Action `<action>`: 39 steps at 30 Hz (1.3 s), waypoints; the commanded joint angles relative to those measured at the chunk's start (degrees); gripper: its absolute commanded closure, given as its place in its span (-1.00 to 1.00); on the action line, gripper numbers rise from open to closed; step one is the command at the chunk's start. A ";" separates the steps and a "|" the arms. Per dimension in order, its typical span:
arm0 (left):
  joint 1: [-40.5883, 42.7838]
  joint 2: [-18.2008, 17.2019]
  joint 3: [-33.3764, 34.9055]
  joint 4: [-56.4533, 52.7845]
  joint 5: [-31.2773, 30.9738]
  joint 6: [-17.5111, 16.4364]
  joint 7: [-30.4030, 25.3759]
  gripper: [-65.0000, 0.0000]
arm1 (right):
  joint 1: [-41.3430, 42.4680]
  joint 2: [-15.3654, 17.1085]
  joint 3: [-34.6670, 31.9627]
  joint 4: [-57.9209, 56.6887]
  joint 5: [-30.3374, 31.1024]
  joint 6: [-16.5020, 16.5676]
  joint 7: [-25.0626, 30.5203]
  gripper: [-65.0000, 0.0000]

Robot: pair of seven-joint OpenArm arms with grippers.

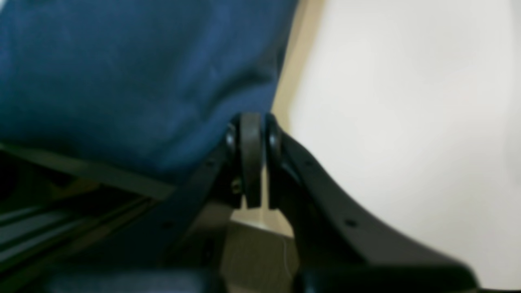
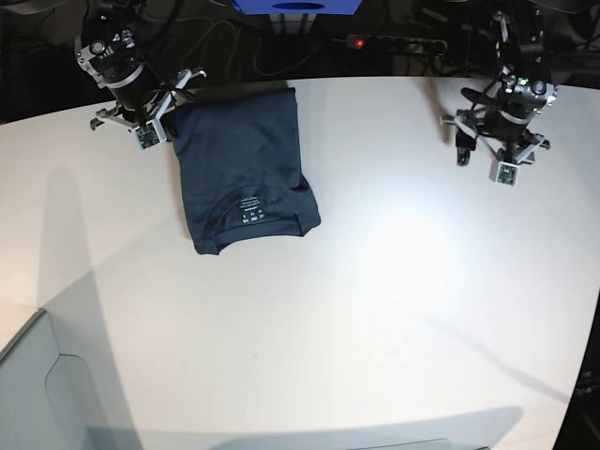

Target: Fold the T-shirt properly

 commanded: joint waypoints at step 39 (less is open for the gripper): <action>29.69 14.91 -1.87 3.92 -0.44 -0.01 -1.37 1.00 | -18.87 0.49 8.01 -3.71 1.00 -0.35 6.56 1.00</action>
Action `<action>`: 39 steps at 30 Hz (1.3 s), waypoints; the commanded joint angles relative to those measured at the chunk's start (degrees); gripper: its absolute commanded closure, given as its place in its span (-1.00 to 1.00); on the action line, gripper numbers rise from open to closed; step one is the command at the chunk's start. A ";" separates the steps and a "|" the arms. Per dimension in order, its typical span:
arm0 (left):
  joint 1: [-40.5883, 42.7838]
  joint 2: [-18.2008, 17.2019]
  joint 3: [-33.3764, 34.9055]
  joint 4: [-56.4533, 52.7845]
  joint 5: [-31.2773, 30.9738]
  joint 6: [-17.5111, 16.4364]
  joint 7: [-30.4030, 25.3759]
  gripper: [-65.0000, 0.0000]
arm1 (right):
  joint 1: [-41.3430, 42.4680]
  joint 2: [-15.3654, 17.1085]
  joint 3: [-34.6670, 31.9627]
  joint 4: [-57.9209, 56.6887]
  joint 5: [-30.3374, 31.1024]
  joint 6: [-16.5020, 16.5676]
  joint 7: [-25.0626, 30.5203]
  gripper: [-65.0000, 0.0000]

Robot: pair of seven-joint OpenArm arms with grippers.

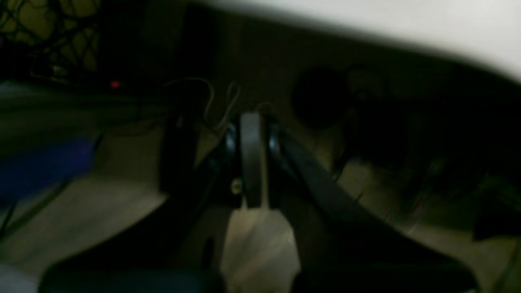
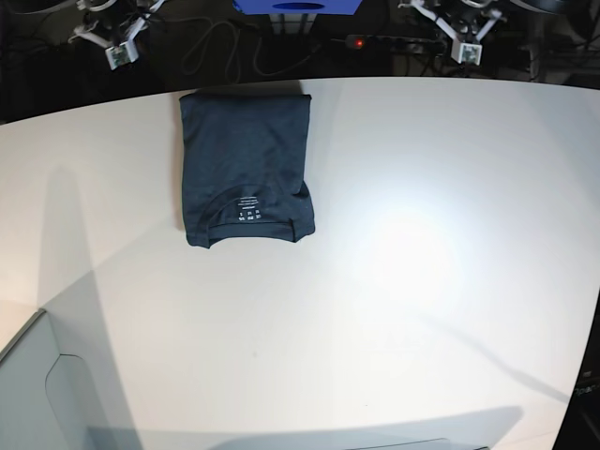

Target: Fold the T-shirt properly

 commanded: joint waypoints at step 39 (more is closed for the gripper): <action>-34.56 -5.32 11.75 -89.20 8.81 5.97 -40.21 1.00 | 29.64 6.58 -29.38 -88.04 0.28 -52.35 42.22 1.00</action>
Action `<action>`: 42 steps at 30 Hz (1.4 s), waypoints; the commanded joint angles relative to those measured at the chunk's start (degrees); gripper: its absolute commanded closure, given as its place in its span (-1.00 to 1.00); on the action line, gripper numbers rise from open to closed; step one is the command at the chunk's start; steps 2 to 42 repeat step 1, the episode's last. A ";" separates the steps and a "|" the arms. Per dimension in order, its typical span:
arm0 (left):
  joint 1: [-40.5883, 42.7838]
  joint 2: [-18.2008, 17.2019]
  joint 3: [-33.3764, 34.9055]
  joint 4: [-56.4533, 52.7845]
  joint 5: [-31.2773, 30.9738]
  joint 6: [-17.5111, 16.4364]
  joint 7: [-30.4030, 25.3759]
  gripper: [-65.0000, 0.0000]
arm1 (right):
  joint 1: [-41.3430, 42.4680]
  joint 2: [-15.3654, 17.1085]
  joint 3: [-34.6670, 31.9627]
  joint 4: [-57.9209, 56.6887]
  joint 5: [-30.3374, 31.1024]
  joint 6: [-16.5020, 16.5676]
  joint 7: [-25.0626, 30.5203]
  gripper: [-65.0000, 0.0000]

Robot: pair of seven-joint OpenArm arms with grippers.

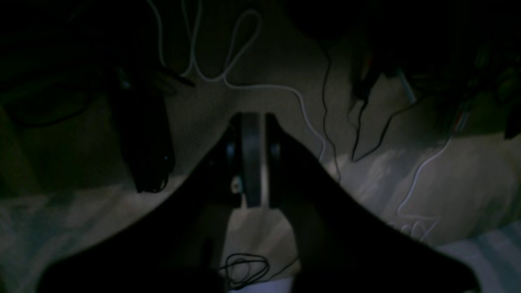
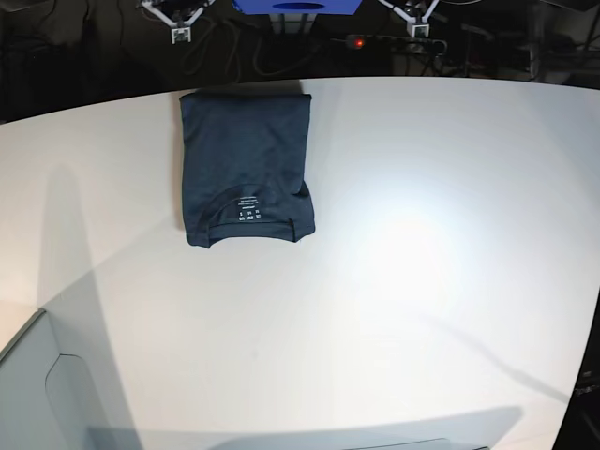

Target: Fold the T-shirt properly

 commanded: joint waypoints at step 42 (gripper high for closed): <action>0.63 0.02 -0.05 0.04 0.13 -0.15 -0.23 1.00 | -0.85 -0.22 -0.27 0.00 0.30 -0.98 0.38 1.00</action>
